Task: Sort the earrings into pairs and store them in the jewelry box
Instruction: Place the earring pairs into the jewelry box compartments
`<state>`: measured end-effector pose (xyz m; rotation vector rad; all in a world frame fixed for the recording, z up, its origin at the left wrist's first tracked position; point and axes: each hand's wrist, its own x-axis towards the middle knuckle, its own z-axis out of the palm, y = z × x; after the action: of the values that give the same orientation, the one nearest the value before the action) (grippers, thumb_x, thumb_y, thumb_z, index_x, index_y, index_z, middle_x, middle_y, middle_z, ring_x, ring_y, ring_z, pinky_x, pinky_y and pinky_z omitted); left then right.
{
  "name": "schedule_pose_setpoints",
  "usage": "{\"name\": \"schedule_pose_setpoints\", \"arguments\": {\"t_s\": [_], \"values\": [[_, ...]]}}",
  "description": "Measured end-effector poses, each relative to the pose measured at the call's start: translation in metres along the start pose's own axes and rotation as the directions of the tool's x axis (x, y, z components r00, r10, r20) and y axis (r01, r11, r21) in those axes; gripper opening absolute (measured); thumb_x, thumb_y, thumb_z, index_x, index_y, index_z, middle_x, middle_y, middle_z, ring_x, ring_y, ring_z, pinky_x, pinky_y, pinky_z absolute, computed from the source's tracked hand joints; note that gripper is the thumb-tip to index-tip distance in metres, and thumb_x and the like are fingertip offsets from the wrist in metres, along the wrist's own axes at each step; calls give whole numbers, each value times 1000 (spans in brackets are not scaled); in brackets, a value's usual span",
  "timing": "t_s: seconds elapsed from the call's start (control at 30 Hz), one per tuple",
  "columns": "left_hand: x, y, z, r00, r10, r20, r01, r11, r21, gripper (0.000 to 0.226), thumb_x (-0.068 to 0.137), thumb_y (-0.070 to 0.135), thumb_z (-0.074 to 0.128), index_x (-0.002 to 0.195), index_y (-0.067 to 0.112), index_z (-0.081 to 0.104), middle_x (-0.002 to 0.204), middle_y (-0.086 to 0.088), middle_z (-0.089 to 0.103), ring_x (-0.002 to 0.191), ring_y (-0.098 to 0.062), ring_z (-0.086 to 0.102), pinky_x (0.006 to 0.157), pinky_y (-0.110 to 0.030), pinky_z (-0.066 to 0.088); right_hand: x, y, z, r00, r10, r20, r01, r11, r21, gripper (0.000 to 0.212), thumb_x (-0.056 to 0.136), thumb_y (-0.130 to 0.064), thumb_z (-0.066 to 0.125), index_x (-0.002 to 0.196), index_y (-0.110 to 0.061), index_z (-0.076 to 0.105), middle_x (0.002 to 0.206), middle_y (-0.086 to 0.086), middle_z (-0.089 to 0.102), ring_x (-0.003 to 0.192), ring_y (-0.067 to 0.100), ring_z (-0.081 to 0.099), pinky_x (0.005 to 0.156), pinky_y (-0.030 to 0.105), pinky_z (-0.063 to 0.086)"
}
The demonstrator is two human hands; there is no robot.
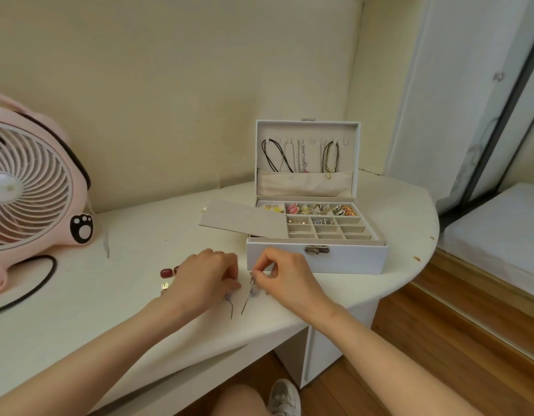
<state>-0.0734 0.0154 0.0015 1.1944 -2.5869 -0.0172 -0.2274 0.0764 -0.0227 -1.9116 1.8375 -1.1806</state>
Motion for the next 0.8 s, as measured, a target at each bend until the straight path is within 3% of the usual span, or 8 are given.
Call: {"name": "schedule_pose_setpoints", "arguments": {"t_s": [0.13,0.3,0.5,0.67,0.8], "values": [[3,10,-9,992,6,-129,-22,991,-130,10,85,34,61,87,24,59,86,6,65,86,-18,54,63,-28,33,-2,0,-14,999,12,-30,-9,994,106,16,83,-8,62,73,-17,53,72,0,63,62,14,60,61,31,52],[16,30,-21,976,47,-213,-118,935,-335,4,83,19,65,82,19,61,68,11,59,70,-16,54,66,-34,46,-4,1,-42,993,78,-89,-47,952,303,11,82,1,64,75,-6,58,73,12,65,63,20,68,61,31,58],[53,62,-28,959,87,-269,-196,890,-412,3,84,21,64,87,22,66,71,9,64,72,-14,58,68,-30,46,3,7,-85,974,133,-185,-43,906,422,15,81,8,64,82,-7,67,74,8,67,63,15,69,63,22,57],[93,90,-26,961,57,-271,-206,801,-563,6,82,21,66,77,24,65,74,5,69,73,-14,63,73,-40,53,8,23,-124,920,230,-317,-74,897,437,12,78,8,66,81,-3,70,77,9,69,63,13,67,64,20,57],[120,113,-22,964,42,-261,-201,759,-619,2,82,20,66,80,20,65,70,5,67,64,-8,59,61,-28,47,15,38,-150,880,271,-389,-102,909,403,11,77,3,69,80,-7,70,74,4,69,66,12,65,60,18,55]]}}
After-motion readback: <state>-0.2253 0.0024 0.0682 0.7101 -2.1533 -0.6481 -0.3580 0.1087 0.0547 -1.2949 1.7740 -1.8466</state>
